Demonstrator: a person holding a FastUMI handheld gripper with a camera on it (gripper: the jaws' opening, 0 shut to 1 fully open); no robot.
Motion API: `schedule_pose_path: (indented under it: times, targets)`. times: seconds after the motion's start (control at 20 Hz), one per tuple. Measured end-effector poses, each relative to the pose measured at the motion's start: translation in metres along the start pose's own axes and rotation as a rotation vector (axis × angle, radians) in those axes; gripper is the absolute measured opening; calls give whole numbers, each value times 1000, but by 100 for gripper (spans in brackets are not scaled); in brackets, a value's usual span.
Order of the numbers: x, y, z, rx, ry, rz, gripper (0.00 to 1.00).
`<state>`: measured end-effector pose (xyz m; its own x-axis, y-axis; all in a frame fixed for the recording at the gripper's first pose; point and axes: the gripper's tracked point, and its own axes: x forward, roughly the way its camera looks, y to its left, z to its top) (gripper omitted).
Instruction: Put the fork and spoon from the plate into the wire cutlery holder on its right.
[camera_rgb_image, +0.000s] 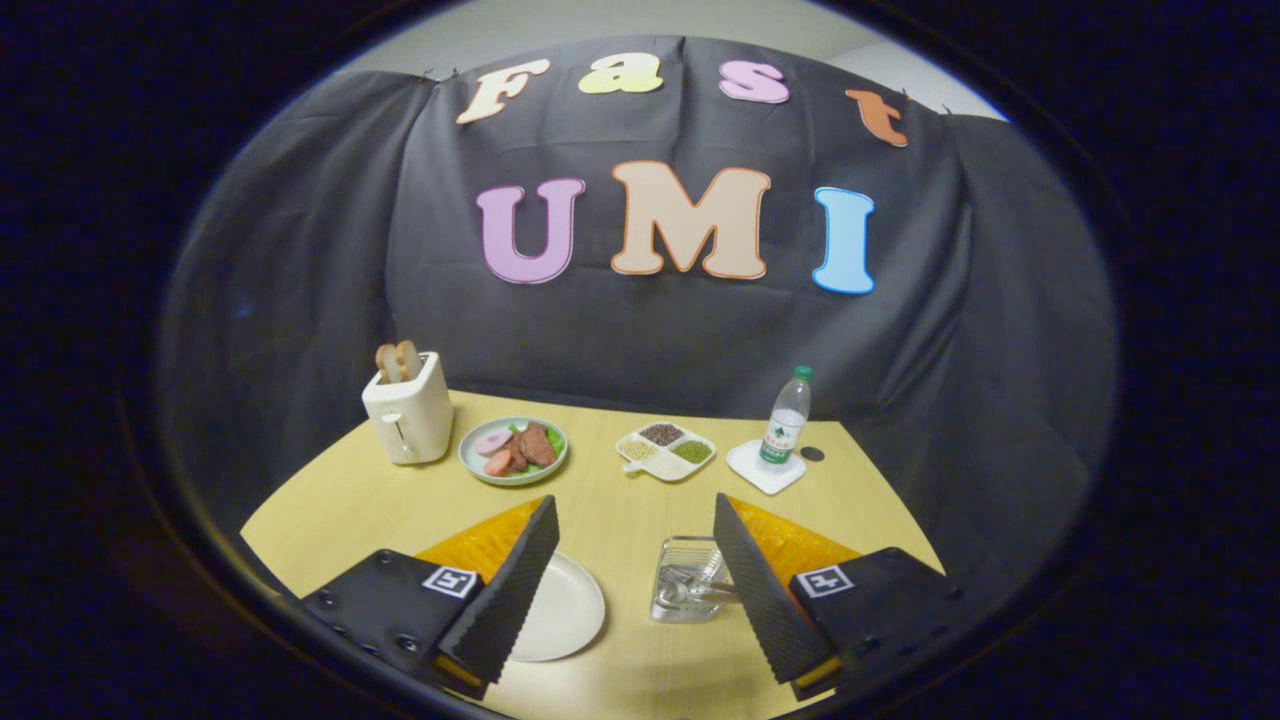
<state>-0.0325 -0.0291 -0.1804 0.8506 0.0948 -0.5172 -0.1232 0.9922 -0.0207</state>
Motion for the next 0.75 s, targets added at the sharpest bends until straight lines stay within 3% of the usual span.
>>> schedule_pose_path:
  times: [0.4,0.75]
  targets:
    - [-22,10,60,39,-262,-50,99]
    - [-18,4,70,71,-278,-60,99]
